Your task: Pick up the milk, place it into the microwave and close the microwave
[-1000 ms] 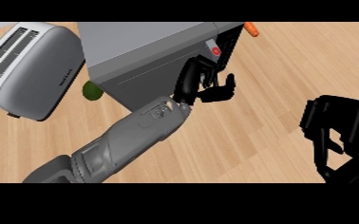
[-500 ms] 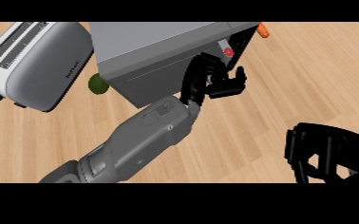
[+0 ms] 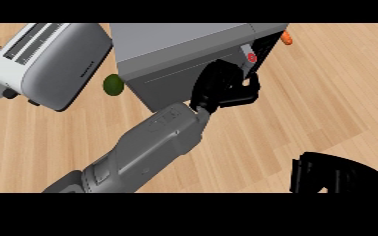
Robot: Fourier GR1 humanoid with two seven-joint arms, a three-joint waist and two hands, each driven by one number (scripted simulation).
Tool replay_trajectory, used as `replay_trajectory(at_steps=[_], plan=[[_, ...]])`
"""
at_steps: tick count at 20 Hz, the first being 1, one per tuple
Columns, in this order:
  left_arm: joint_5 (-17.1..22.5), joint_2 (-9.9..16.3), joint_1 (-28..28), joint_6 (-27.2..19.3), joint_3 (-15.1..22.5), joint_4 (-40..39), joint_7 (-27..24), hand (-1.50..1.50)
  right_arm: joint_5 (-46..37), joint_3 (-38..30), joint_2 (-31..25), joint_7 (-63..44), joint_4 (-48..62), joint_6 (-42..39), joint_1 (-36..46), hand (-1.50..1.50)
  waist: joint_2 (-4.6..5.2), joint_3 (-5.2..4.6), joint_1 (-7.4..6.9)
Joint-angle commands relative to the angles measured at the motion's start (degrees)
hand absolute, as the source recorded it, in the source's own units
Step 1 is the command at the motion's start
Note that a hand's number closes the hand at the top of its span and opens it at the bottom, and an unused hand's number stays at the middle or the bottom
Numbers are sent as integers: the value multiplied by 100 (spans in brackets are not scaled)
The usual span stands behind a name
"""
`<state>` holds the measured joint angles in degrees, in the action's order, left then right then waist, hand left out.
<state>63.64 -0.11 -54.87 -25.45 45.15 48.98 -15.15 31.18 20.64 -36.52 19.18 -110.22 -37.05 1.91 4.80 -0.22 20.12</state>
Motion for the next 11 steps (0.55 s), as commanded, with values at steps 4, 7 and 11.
replay_trajectory(at_steps=[4, 7, 11], plan=[[452, 217, 481, 547, -495, -784, -316, 150, -224, 341, 268, -99, -475, 389, -442, 150, 37, -39, -315], [576, 242, 468, 789, -508, -903, -361, 150, -343, 373, 321, -103, -691, 539, -574, 150, 8, -29, -335], [643, 246, 516, 1071, -396, -1048, -466, 150, -512, 574, 410, -215, -988, 739, -774, 150, -5, -32, -393]])
